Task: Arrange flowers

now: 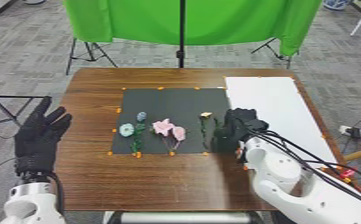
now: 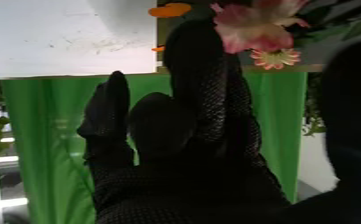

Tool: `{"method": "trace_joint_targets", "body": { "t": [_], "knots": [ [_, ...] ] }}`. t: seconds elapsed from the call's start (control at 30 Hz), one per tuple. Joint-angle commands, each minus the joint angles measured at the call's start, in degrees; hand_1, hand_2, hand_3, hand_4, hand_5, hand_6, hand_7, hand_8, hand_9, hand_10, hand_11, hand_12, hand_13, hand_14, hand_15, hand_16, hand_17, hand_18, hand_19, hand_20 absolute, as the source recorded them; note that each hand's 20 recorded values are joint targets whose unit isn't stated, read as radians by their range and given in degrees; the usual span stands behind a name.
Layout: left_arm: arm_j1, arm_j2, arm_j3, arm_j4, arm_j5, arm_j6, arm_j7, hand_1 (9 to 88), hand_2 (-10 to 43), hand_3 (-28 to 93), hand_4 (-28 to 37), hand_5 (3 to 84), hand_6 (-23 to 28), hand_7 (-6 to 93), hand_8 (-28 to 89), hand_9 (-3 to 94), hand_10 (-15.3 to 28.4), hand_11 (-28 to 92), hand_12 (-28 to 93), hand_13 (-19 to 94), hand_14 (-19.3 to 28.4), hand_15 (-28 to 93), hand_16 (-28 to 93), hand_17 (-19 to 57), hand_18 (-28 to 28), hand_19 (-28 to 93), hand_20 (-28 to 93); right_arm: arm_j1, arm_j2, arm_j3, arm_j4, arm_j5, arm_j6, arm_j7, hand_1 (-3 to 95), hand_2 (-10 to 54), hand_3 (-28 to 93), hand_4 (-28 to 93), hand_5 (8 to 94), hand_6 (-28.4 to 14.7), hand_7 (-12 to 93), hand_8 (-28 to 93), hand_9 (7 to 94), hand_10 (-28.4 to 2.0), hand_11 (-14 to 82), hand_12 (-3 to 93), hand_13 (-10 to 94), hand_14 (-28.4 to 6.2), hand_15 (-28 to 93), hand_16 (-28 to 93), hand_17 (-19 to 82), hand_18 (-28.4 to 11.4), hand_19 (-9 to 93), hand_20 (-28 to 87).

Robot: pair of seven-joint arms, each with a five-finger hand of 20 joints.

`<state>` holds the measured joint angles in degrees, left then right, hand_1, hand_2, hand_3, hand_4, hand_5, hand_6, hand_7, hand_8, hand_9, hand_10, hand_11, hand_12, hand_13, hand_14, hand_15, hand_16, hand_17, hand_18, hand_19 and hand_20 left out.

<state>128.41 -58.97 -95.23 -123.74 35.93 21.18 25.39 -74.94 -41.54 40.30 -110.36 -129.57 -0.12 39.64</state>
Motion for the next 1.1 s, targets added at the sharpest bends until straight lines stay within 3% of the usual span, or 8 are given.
{"method": "trace_joint_targets", "body": {
  "t": [0.03, 0.3, 0.4, 0.47, 0.53, 0.77, 0.87, 1.1],
  "knots": [
    [0.5, -0.92, 0.02, 0.72, 0.27, -0.65, -1.23, 22.8, 6.6, 83, -28.2, 34.6, 7.1, 7.8, -8, 32.5, 19.0, 24, 10, 20, 25.9, 56, -11, -10.3, 25.4, 52, 6, -5.3, 0.8, 11.2, -6.0, 12.4, 6.4, -2.4, 20.6, -6.6, 68, -28, 62.6, -1.1, 12, -12, 76.9, -14.0, 42.9, 20.2, 66, -12.3, 79, 24, 22, -23.6, 80, 43],
    [-0.8, -1.05, 1.22, 1.89, 1.3, -1.85, -1.38, 21.7, 7.0, 82, -28.2, 34.9, 7.0, 7.6, -8, 32.5, 18.7, 24, 10, 20, 26.0, 56, -11, -10.3, 25.5, 52, 6, -15.2, -6.9, 32.0, -6.5, 42.1, 3.9, -20.2, 16.2, 3.2, 74, -28, 50.9, -0.2, 14, -12, 58.7, -17.9, 23.9, 15.1, 49, -16.8, 61, 11, 11, -22.8, 61, 30],
    [-1.7, -1.37, 1.81, 2.47, 2.62, -2.22, -1.88, 20.8, 7.2, 82, -28.3, 35.1, 6.4, 7.1, -8, 32.6, 18.4, 23, 10, 20, 26.0, 55, -11, -10.2, 25.5, 52, 6, -17.3, -10.3, 35.9, -4.5, 60.9, 4.0, -26.1, 15.0, 5.8, 75, -28, 47.7, 0.9, 14, -13, 52.7, -16.3, 18.5, 14.2, 42, -18.0, 52, 9, 8, -23.2, 55, 26],
    [-2.2, -1.51, 2.36, 2.9, 2.44, -2.64, -1.56, 20.3, 7.2, 82, -28.3, 35.0, 5.9, 6.9, -8, 32.6, 18.1, 23, 10, 20, 26.0, 55, -11, -10.3, 25.6, 52, 6, -18.5, -12.2, 37.6, -3.1, 73.8, 3.4, -29.7, 15.1, 6.2, 76, -28, 45.8, 1.6, 14, -13, 49.6, -15.6, 15.0, 13.7, 39, -18.9, 45, 9, 7, -23.3, 52, 24],
    [-2.6, -2.0, 2.51, 3.19, 3.09, -3.25, -2.57, 20.0, 7.2, 82, -28.3, 35.0, 5.6, 6.8, -8, 32.8, 17.8, 23, 10, 20, 26.0, 55, -11, -10.3, 25.6, 52, 6, -19.6, -13.4, 38.1, -2.6, 73.3, 3.8, -31.2, 15.9, 6.5, 76, -28, 45.1, 2.2, 13, -13, 48.5, -15.3, 13.6, 13.4, 39, -19.1, 43, 9, 7, -23.3, 52, 23],
    [-2.8, -3.82, 3.56, 4.71, 3.82, -4.02, -2.24, 19.7, 6.9, 82, -28.3, 35.7, 5.6, 6.7, -8, 33.3, 17.6, 22, 10, 20, 25.9, 55, -11, -10.1, 25.7, 52, 6, -23.5, -16.9, 37.7, -1.6, 74.8, 10.5, -36.7, 14.1, 7.4, 74, -28, 43.3, 3.8, 13, -13, 48.3, -14.2, 12.3, 13.5, 38, -19.0, 40, 10, 7, -22.6, 50, 22],
    [-2.8, -4.89, 2.64, 5.5, 5.6, -5.46, -3.58, 19.3, 6.8, 82, -28.3, 35.5, 5.3, 6.4, -8, 33.3, 17.4, 22, 10, 20, 25.9, 55, -11, -10.1, 25.8, 51, 6, -24.5, -17.8, 38.8, -1.3, 76.3, 13.2, -38.2, 13.8, 7.5, 74, -28, 41.5, 4.6, 13, -13, 47.2, -14.0, 11.9, 13.7, 37, -19.1, 39, 11, 7, -22.5, 49, 22],
    [-1.9, -5.25, 1.02, 5.36, 5.47, -5.71, -3.36, 18.7, 6.6, 82, -28.3, 35.7, 5.2, 6.5, -8, 33.5, 17.4, 22, 10, 20, 25.8, 54, -11, -9.6, 26.3, 53, 8, -25.6, -17.8, 40.6, -1.2, 74.4, 11.2, -35.8, 13.4, 7.8, 75, -28, 45.6, 3.3, 16, -13, 49.8, -14.8, 17.0, 15.3, 37, -18.8, 40, 12, 7, -22.7, 51, 23]
  ]
}}
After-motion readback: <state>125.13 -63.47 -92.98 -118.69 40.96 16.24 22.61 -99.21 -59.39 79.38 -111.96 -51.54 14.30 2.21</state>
